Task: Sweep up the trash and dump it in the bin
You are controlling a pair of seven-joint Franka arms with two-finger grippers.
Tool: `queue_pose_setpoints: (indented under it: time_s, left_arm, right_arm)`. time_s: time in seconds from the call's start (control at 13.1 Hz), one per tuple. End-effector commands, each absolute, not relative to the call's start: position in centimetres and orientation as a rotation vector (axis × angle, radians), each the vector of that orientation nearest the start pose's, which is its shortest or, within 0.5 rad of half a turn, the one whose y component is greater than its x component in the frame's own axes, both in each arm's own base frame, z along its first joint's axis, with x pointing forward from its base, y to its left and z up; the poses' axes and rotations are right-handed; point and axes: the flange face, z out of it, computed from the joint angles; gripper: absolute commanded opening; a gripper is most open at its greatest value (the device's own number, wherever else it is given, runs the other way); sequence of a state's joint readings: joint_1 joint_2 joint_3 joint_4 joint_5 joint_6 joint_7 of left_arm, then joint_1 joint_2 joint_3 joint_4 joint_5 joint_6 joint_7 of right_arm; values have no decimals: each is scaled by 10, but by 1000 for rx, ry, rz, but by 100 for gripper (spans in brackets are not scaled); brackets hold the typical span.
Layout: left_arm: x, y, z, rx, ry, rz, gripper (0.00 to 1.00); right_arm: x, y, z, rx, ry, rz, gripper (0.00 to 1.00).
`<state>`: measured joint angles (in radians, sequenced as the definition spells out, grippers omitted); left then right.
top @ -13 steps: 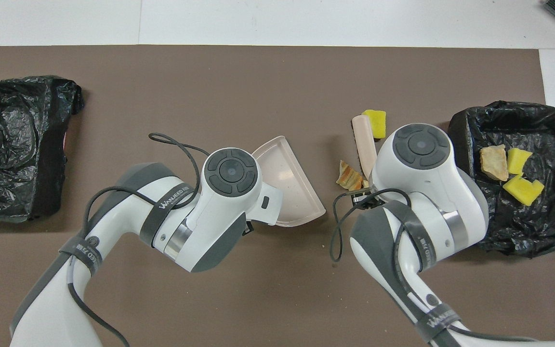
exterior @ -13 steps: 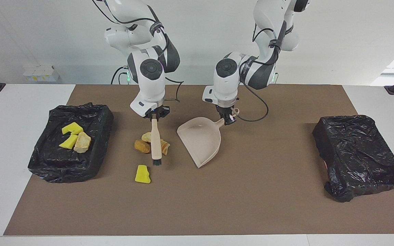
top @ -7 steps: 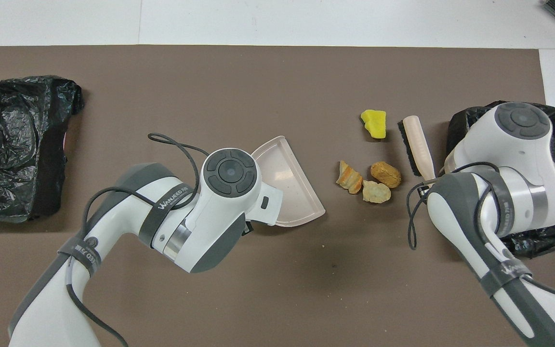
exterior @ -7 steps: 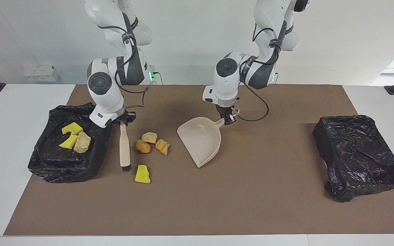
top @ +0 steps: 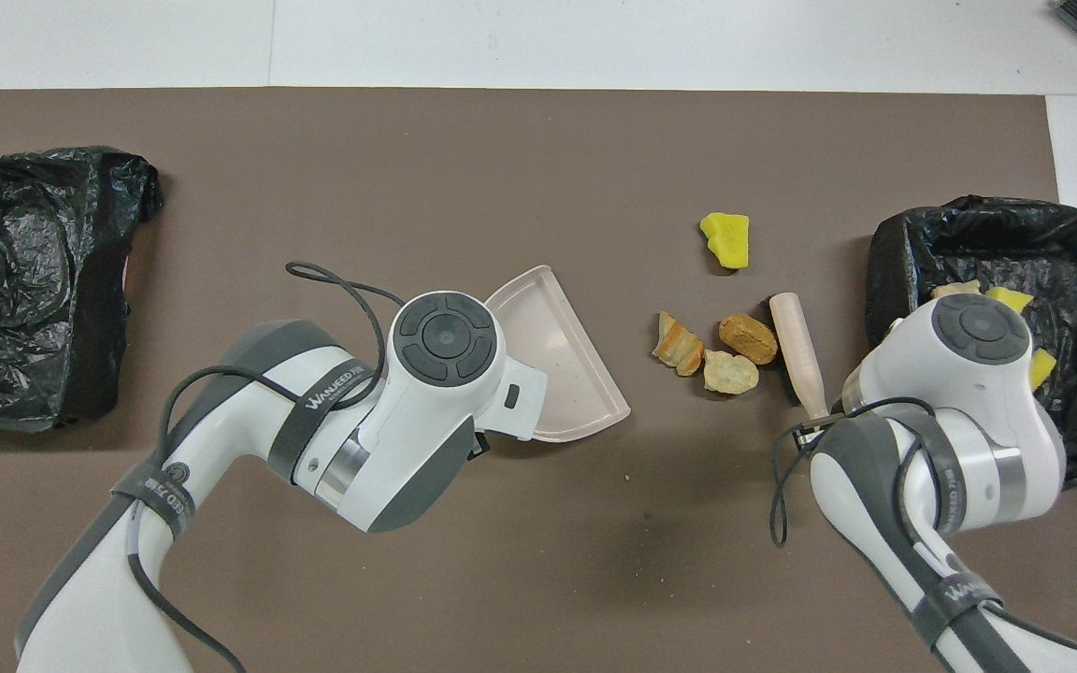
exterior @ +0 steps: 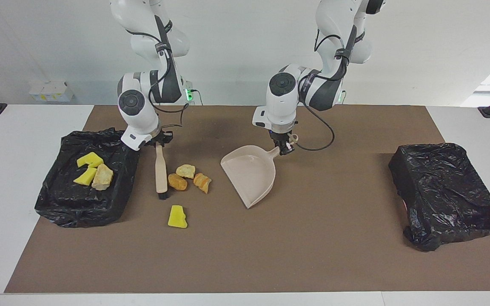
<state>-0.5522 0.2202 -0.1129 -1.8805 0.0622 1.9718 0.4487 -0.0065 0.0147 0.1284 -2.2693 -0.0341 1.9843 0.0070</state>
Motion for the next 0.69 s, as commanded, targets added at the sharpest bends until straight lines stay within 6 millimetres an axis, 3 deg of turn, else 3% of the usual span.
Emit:
queue_pose_setpoints:
  time_s: [0.0,0.23,0.38,0.61]
  left_arm:
    - [465,-355,386,-2588,1671,165,0]
    - [465,-355,385,-2587,1674,162,0]
    - [460,-353,382,-2584,1676,160,0]
    - [460,-353,382,-2584,1680,144,0]
  right_arm:
    - [472,119,339,-3089,-79,419,0]
    - [481,191,341,-3035,81,399,0]
    - [474,244,346,-2945,91,416,0]
    - [468,273,356,-2930,3,399,0]
